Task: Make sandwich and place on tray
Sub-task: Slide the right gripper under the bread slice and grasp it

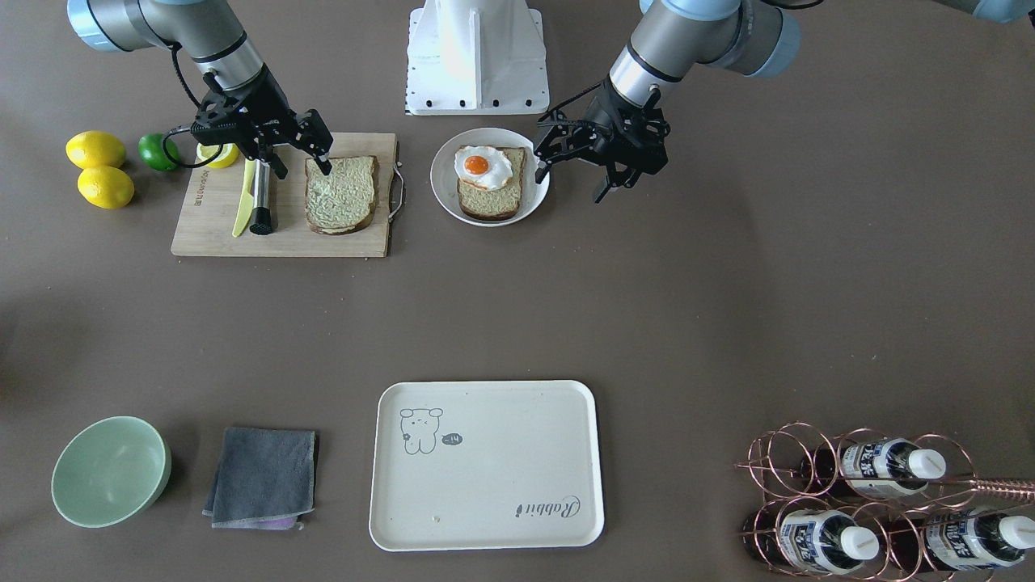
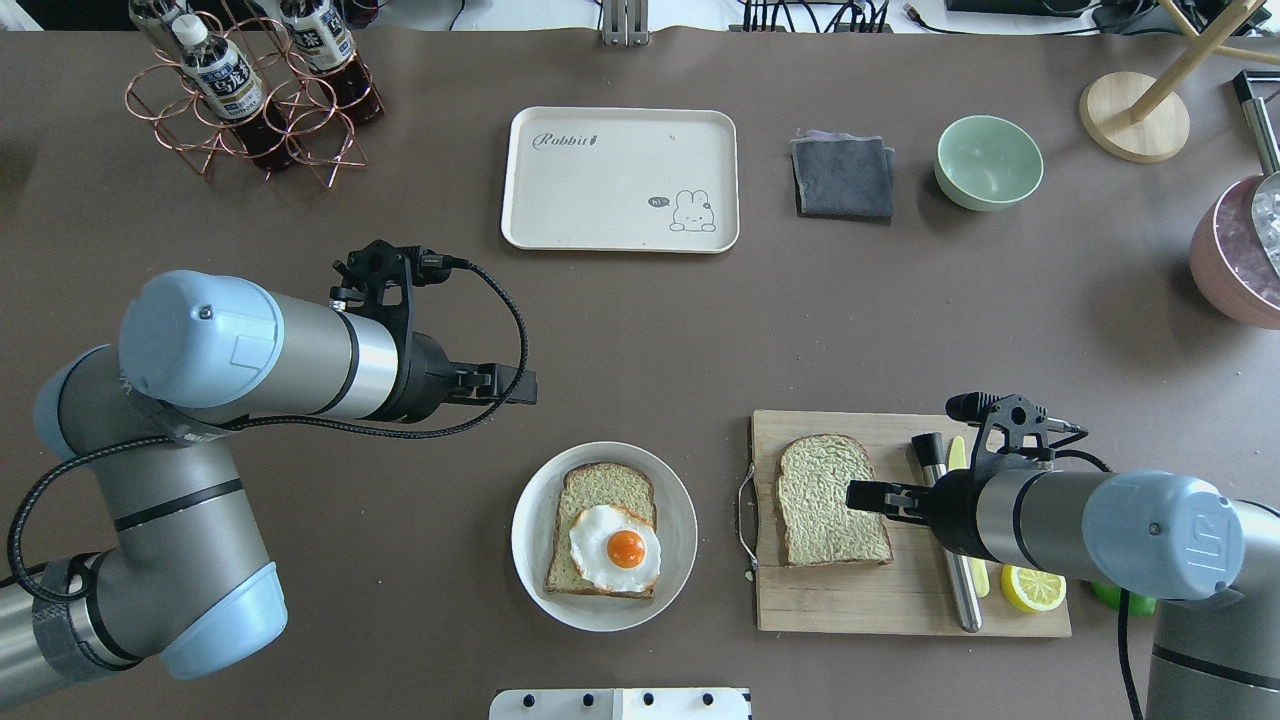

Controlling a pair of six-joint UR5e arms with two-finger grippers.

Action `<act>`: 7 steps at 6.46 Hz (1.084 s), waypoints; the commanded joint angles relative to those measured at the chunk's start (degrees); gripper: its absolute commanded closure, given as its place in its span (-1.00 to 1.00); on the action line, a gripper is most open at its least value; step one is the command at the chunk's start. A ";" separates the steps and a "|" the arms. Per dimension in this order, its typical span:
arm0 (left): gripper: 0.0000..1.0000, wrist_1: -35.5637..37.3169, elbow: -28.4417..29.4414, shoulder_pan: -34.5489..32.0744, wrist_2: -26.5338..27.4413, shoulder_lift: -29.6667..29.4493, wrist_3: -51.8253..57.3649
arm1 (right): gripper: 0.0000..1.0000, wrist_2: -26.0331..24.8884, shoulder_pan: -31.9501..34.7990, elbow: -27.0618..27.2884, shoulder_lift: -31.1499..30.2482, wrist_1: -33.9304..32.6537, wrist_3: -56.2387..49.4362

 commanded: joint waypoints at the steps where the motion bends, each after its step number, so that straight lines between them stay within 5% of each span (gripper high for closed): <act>1: -0.96 0.00 -0.09 0.95 1.77 -0.23 0.04 | -0.42 -1.52 -1.13 -1.66 -0.91 2.99 0.07; 7: -0.96 0.00 -0.35 1.05 2.13 -0.40 0.04 | -0.26 -2.40 -2.89 -1.58 -0.56 2.90 0.69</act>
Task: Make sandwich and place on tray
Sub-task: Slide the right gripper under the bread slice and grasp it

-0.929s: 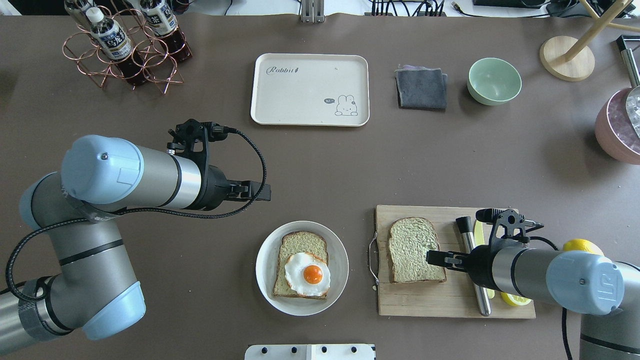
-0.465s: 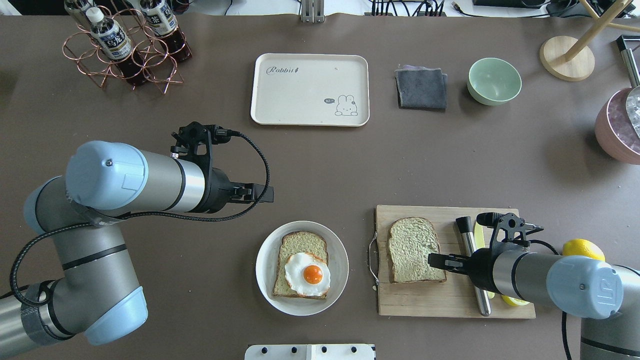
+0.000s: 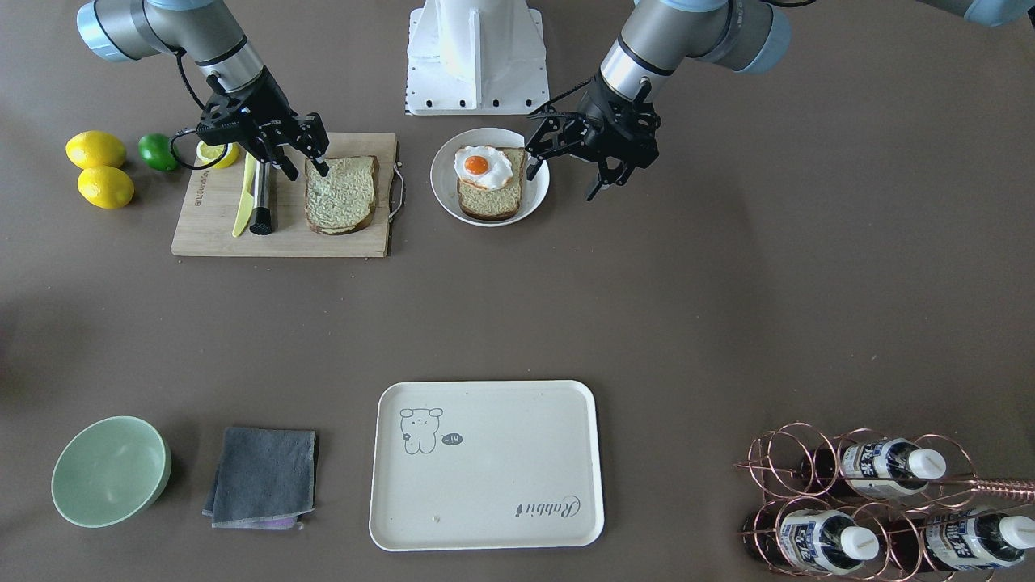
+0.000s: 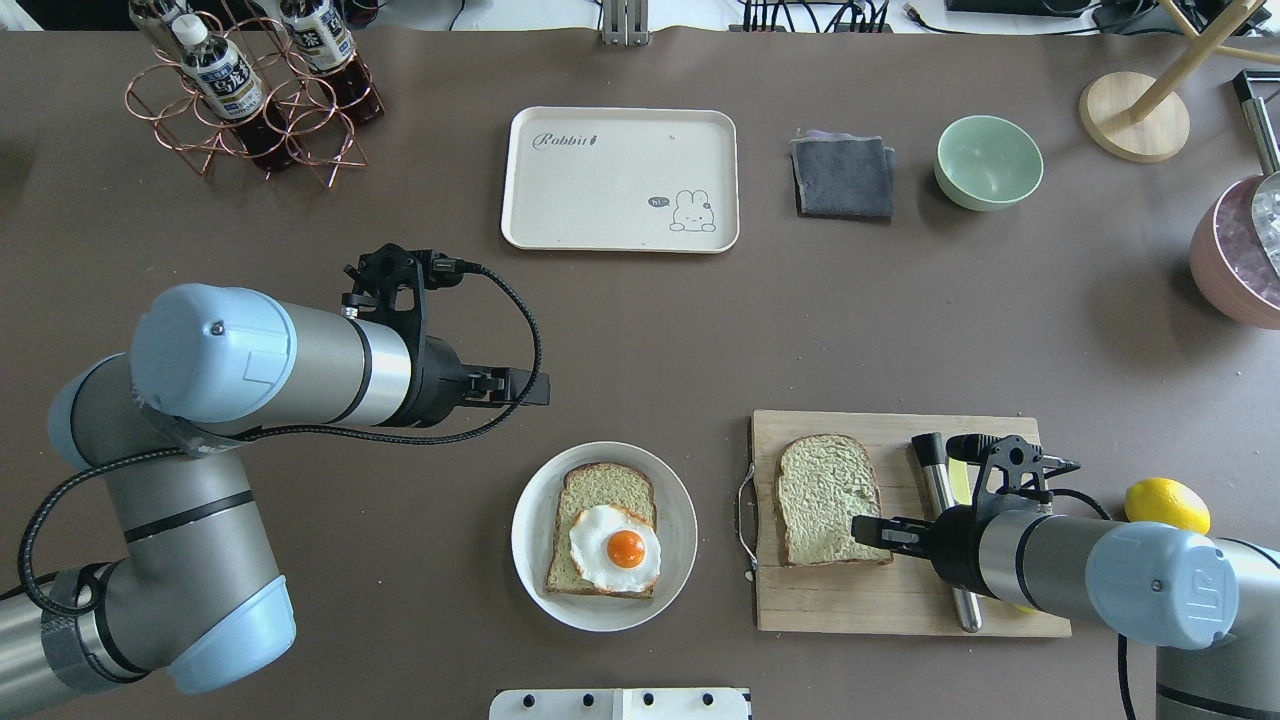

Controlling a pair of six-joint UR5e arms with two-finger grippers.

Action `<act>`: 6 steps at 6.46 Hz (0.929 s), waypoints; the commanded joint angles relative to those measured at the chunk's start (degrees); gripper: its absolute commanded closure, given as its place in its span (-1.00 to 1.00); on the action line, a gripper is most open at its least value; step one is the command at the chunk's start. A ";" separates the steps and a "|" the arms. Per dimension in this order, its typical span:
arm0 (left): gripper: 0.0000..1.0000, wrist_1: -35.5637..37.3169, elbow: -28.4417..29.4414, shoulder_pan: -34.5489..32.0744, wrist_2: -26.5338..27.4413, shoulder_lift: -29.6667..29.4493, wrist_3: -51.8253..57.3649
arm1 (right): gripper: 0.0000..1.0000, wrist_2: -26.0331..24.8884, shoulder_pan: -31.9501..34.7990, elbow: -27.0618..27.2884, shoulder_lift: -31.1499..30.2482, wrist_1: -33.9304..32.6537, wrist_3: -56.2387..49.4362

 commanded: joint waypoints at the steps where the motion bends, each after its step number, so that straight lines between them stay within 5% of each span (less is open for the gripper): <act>1: -0.96 0.00 -0.01 -0.05 0.00 -0.02 0.00 | -0.24 -0.33 -0.64 0.01 0.04 -0.09 -0.01; 2: -0.96 0.09 -0.01 -0.05 0.00 -0.02 0.00 | -0.09 -0.85 -0.91 0.09 0.13 -0.18 0.08; 4: -0.96 0.00 -0.01 -0.05 -0.09 -0.11 0.00 | 0.99 -0.86 -0.91 0.27 0.22 -0.36 0.08; 6: -0.96 0.09 0.08 -0.05 -0.09 -0.11 0.00 | 1.00 -0.77 -0.47 1.40 0.05 -0.53 0.00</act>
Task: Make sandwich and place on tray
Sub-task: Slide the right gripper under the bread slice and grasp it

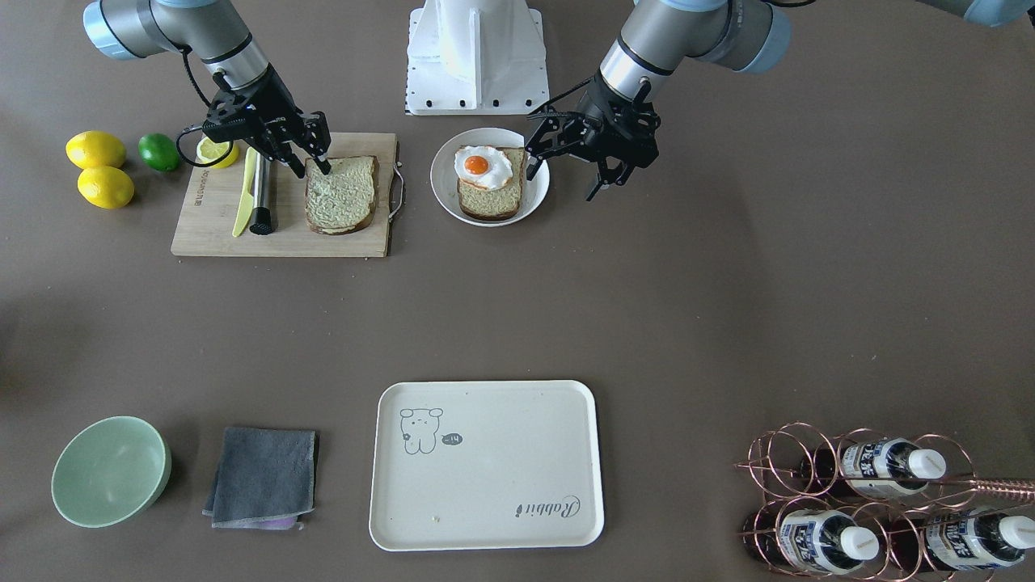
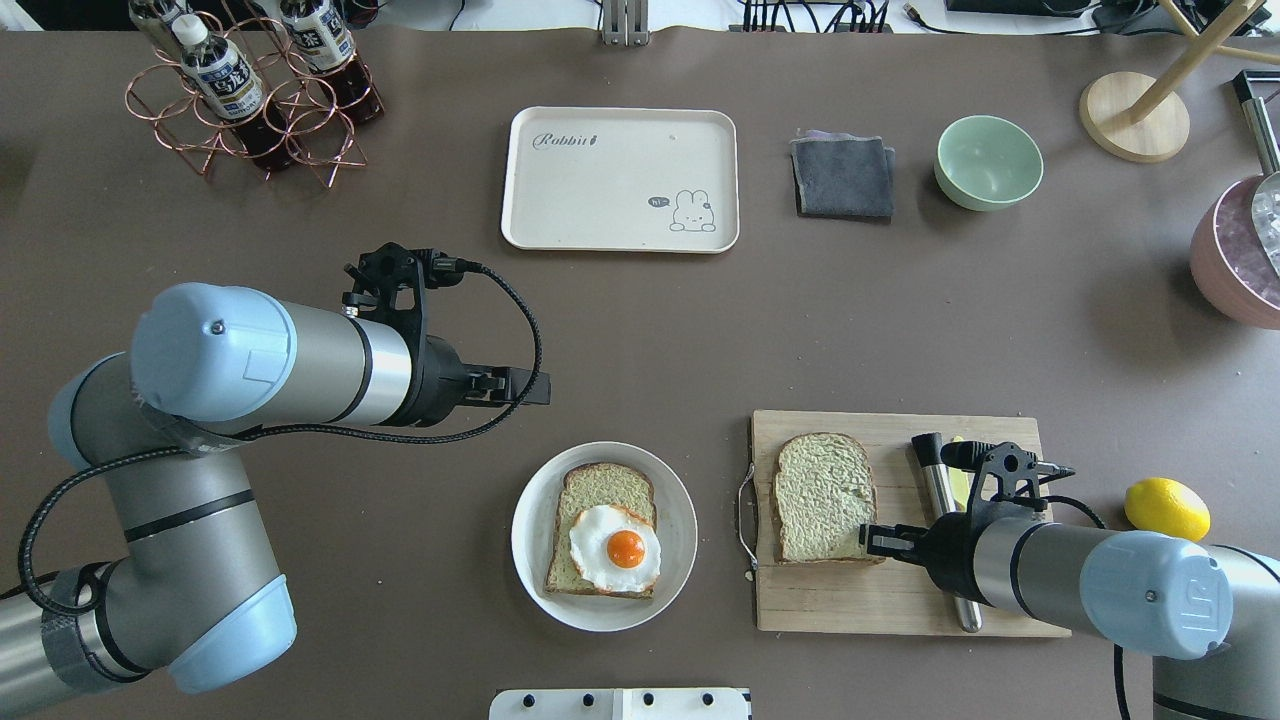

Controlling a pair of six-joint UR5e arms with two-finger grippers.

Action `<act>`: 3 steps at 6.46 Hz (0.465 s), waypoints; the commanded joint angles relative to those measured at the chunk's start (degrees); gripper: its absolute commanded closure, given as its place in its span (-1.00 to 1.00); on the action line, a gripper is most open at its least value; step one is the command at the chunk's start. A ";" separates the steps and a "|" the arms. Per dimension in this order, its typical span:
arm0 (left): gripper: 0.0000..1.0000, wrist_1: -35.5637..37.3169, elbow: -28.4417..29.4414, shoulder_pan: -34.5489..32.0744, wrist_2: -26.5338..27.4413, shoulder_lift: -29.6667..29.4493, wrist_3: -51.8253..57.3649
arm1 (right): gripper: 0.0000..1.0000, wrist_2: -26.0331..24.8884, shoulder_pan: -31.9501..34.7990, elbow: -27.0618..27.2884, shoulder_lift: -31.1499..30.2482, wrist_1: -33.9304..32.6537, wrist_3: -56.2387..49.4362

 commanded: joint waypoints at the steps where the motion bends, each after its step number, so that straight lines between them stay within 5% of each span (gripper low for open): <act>1: -0.96 -0.07 0.12 0.00 -0.27 -0.01 0.09 | 1.00 0.36 1.02 1.87 -0.30 -0.19 -0.07; 3: -0.96 -0.07 0.03 0.00 -0.62 -0.01 0.18 | 1.00 2.28 3.21 6.95 0.22 -2.89 -0.15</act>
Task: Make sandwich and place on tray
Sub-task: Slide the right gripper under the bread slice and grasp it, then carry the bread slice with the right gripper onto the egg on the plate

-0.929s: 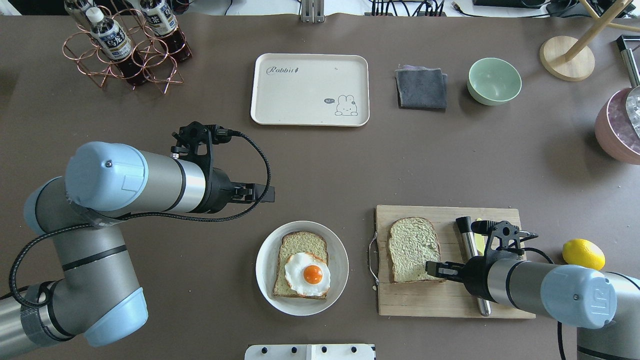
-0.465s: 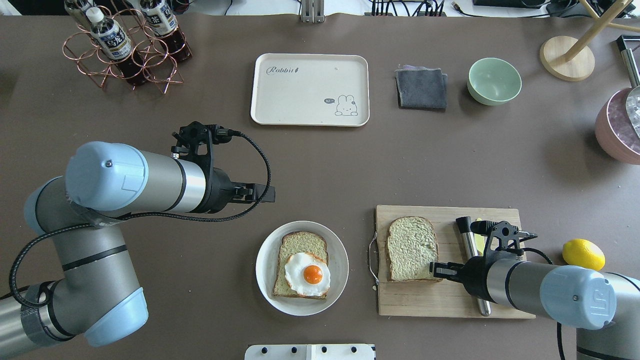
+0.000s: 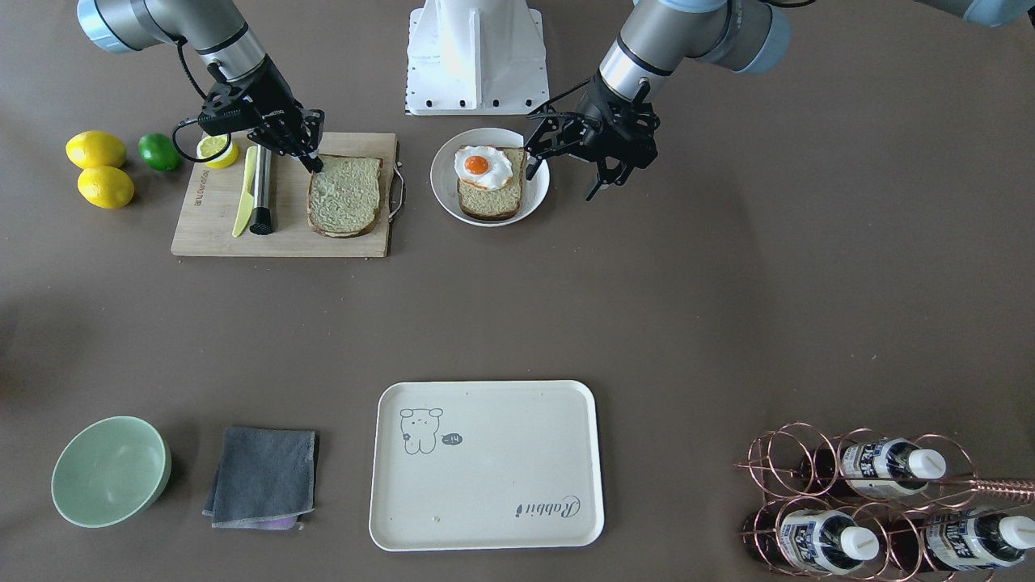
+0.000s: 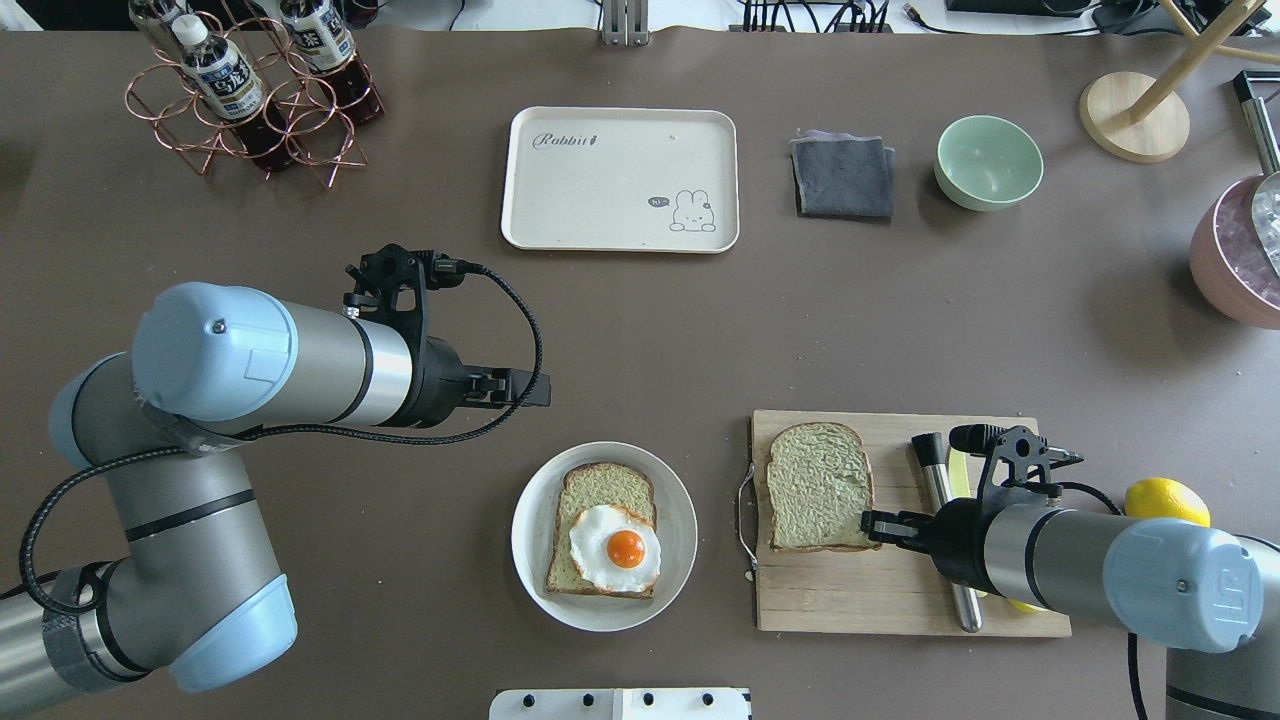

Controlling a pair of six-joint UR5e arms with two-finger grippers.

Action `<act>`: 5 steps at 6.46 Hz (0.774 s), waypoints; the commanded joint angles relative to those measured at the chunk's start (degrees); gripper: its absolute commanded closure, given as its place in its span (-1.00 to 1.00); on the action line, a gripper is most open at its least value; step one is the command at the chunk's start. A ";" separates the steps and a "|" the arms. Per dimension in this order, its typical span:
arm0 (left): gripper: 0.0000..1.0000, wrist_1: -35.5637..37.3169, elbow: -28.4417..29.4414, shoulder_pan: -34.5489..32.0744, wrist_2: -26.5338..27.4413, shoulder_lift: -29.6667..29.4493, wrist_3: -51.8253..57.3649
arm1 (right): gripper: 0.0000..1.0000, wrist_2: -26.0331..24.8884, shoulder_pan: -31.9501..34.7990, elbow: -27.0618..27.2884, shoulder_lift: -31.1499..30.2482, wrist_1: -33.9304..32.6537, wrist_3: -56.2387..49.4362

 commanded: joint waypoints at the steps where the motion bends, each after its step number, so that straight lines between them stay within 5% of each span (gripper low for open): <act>1: -0.96 -0.05 -0.29 -0.09 -0.24 0.09 -0.05 | 1.00 1.66 1.65 4.50 2.41 -3.63 -0.03; 5: -0.96 -0.05 -0.90 -1.75 -2.94 2.36 0.30 | 1.00 -0.08 -2.02 2.51 23.48 -25.32 0.15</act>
